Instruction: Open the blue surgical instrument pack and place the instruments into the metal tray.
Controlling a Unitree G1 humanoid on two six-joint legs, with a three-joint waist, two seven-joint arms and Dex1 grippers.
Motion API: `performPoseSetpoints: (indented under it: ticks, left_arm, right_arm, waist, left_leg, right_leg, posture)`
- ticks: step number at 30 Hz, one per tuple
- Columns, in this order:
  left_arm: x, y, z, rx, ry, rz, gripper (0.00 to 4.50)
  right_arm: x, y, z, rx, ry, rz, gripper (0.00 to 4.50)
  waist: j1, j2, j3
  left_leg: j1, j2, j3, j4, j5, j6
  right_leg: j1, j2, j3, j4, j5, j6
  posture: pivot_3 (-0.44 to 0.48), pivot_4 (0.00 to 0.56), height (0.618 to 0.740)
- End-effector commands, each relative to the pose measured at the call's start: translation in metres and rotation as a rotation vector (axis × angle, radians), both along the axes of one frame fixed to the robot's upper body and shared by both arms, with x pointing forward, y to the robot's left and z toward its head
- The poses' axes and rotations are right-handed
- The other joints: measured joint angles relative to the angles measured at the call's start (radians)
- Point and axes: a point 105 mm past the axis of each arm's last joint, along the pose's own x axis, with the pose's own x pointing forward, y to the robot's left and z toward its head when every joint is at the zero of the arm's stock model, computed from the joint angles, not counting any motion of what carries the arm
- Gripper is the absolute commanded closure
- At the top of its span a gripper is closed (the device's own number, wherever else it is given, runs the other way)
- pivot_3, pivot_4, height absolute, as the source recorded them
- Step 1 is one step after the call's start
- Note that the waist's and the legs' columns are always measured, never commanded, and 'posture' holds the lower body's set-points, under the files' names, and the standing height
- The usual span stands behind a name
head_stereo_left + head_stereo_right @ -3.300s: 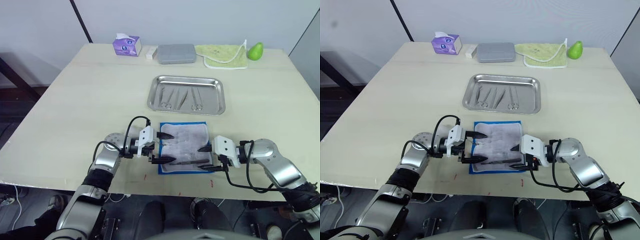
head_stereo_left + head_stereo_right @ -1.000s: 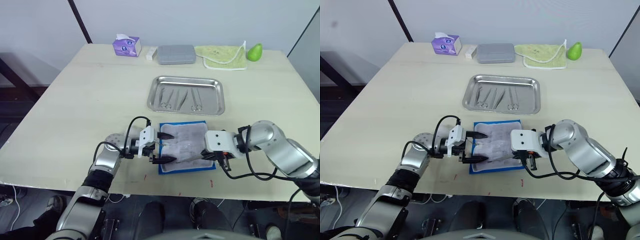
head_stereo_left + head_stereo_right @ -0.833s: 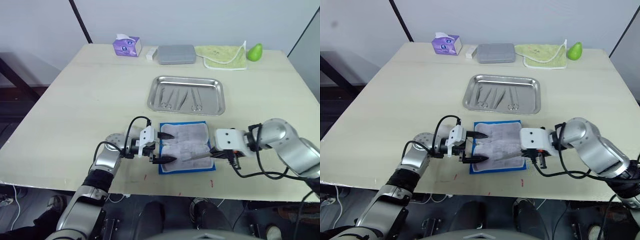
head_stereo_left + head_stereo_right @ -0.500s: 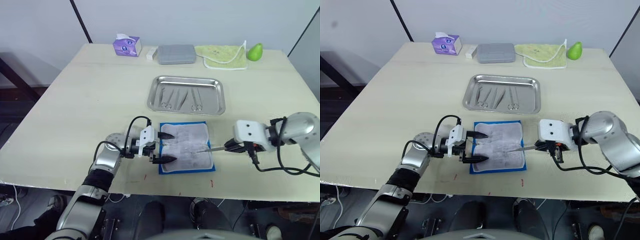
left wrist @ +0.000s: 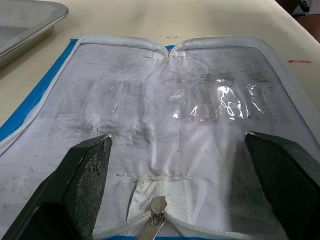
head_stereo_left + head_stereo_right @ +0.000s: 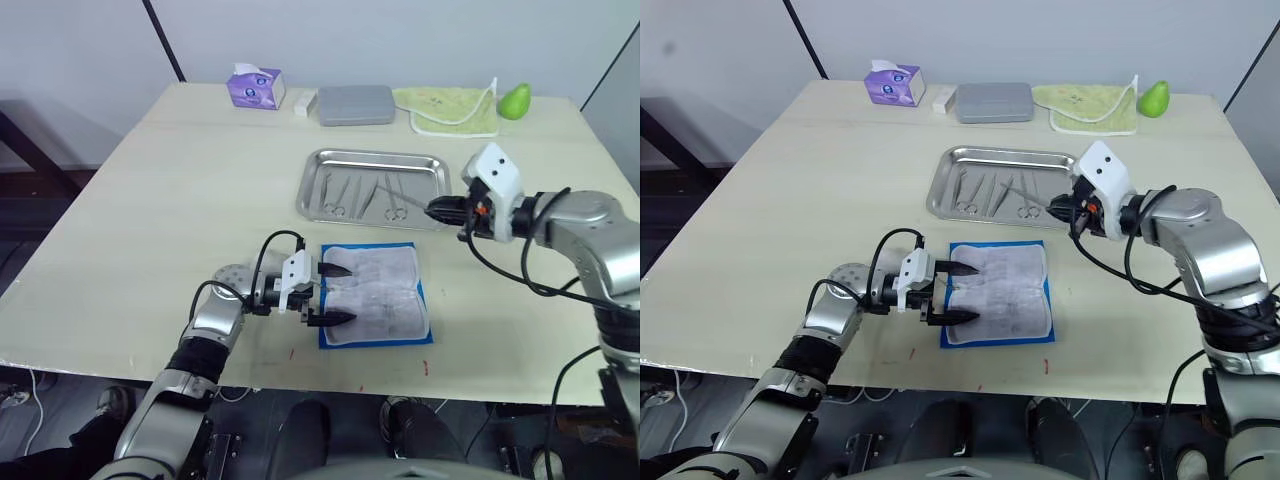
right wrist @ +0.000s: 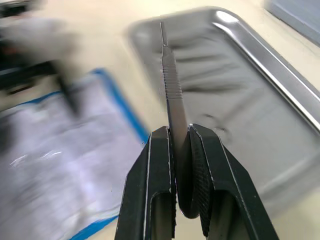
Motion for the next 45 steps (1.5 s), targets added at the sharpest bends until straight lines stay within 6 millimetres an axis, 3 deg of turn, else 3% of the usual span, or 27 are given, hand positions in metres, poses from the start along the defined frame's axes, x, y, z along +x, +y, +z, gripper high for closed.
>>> performPoseSetpoints:
  ticks: [1,5,12,23,45]
  left_arm:
    - [-0.004,0.003,-0.017,0.037,0.065,0.027,0.0]
    - [-0.005,0.003,-0.018,0.035,0.067,0.034,0.0]
    - [-0.005,0.004,-0.019,0.034,0.068,0.041,0.0]
    - [-0.008,0.004,-0.021,0.031,0.072,0.042,0.0]
    - [-0.01,0.007,-0.023,0.032,0.076,0.056,0.0]
  right_arm:
    - [0.029,-0.008,0.016,0.089,-0.039,-0.209,4.33]
    - [0.057,-0.008,0.01,0.177,-0.022,-0.404,4.33]
    - [0.081,-0.005,-0.01,0.268,0.017,-0.621,4.33]
    - [0.092,0.014,-0.044,0.276,0.053,-0.699,4.33]
    - [0.098,0.021,-0.058,0.262,0.068,-0.693,4.33]
  waist:
    - [0.001,0.0,0.0]
    - [0.002,0.001,0.0]
    - [-0.002,0.001,0.0]
    - [-0.004,0.002,0.0]
    - [-0.008,0.002,0.001]
  left_leg:
    - [0.0,0.0,0.0,0.0,0.0,0.0]
    - [-0.001,0.0,-0.001,0.0,0.0,0.0]
    - [-0.001,0.0,-0.001,-0.001,0.0,0.0]
    - [-0.001,0.0,-0.001,-0.001,0.0,0.0]
    - [-0.001,0.0,-0.001,-0.001,0.0,0.0]
  right_leg:
    - [0.0,0.0,0.0,0.0,0.0,0.0]
    - [0.0,0.0,-0.002,0.0,0.0,0.0]
    - [0.0,0.0,-0.002,0.0,0.0,0.0]
    - [0.0,0.0,-0.001,0.0,0.0,0.001]
    - [0.0,0.0,-0.001,0.0,0.0,0.001]
  posture:
    - [0.0,0.15,0.74]
    - [0.0,0.15,0.74]
    - [0.0,0.15,0.74]
    - [0.0,0.15,0.74]
    - [0.0,0.15,0.74]
